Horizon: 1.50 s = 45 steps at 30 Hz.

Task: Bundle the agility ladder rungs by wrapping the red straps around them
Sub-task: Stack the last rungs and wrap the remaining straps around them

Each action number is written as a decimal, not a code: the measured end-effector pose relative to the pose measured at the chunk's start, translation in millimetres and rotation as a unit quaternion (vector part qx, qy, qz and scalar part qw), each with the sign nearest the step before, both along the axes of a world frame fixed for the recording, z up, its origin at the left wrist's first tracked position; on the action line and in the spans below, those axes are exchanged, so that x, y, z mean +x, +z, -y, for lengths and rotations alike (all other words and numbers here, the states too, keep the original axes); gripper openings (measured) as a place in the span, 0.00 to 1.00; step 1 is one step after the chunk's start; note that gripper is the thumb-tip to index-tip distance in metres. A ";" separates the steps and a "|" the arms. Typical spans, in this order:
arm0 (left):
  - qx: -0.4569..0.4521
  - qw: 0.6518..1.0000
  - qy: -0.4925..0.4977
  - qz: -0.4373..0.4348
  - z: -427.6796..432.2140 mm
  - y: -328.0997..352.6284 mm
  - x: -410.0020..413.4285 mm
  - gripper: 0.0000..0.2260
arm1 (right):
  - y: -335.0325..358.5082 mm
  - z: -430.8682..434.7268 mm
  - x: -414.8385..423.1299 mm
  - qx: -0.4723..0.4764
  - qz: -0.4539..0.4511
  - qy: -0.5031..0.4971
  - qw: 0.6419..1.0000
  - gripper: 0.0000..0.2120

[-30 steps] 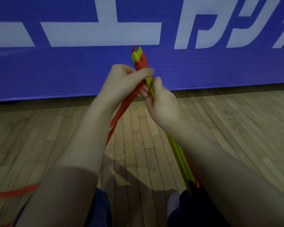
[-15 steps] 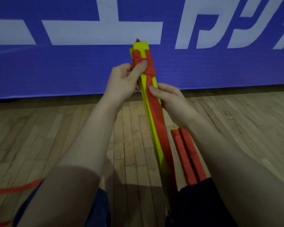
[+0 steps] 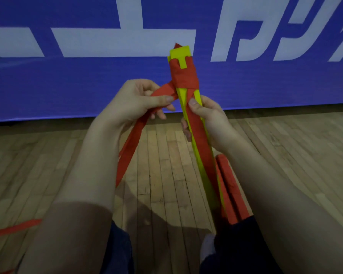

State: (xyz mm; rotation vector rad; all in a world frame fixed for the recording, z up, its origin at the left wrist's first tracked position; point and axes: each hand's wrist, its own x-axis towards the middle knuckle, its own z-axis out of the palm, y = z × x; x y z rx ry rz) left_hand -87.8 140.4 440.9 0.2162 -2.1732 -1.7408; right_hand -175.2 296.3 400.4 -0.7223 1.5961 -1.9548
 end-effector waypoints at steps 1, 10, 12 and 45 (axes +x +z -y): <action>-0.009 1.000 0.001 0.008 0.4 0.9 1.0 0.05 | 0.3 -1.2 -2.6 0.009 -0.018 -0.010 1.000 0.07; -0.044 0.994 -0.021 0.097 -2.1 1.4 1.9 0.14 | -2.5 -9.5 -15.6 0.035 -0.097 -0.055 0.993 0.06; -0.056 0.992 -0.028 0.113 -2.3 0.8 1.8 0.14 | -5.3 -8.9 -17.4 0.042 -0.110 -0.075 0.990 0.06; 0.013 0.991 0.089 0.097 -52.1 -13.4 -17.8 0.19 | -34.4 23.4 2.2 0.328 -0.376 -0.106 0.860 0.33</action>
